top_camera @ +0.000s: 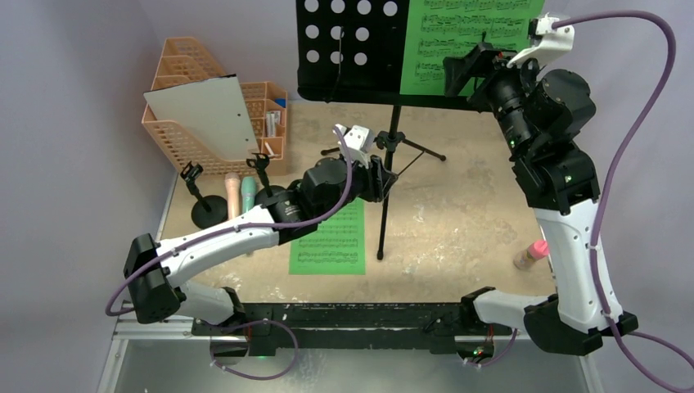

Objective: Pack up the instrument practice props
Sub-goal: Pick up the sheet music from the music stand.

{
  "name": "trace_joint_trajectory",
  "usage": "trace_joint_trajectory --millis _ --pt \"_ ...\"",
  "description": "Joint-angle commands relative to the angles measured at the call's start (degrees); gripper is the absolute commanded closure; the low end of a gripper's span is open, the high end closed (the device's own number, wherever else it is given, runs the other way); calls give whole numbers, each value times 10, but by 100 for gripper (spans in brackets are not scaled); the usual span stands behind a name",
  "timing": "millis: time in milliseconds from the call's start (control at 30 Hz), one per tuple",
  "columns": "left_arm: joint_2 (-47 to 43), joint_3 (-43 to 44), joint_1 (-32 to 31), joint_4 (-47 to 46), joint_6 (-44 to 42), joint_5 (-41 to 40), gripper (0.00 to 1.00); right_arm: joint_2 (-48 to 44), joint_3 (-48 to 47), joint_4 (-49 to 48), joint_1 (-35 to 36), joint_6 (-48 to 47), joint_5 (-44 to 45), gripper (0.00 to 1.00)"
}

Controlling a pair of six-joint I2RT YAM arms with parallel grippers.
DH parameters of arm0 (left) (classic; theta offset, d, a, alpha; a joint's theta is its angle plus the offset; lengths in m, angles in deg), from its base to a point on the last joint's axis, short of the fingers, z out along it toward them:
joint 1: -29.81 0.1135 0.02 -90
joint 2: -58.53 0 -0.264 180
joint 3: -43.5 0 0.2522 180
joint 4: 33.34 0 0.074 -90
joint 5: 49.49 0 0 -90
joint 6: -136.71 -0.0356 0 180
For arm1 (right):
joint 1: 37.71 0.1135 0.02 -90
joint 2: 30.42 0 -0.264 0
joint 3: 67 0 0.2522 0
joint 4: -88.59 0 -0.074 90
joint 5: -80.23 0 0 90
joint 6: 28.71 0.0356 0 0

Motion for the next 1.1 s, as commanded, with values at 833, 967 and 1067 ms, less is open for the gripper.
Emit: trace_joint_trajectory --millis 833,967,1067 --pt "38 375 73 94 -20 172 46 -3 14 -29 -162 93 -247 42" --pt "52 389 78 96 -25 165 44 -8 18 -30 -168 95 -267 46" --pt "60 396 87 99 -27 151 44 -12 27 -35 -170 98 -270 49"
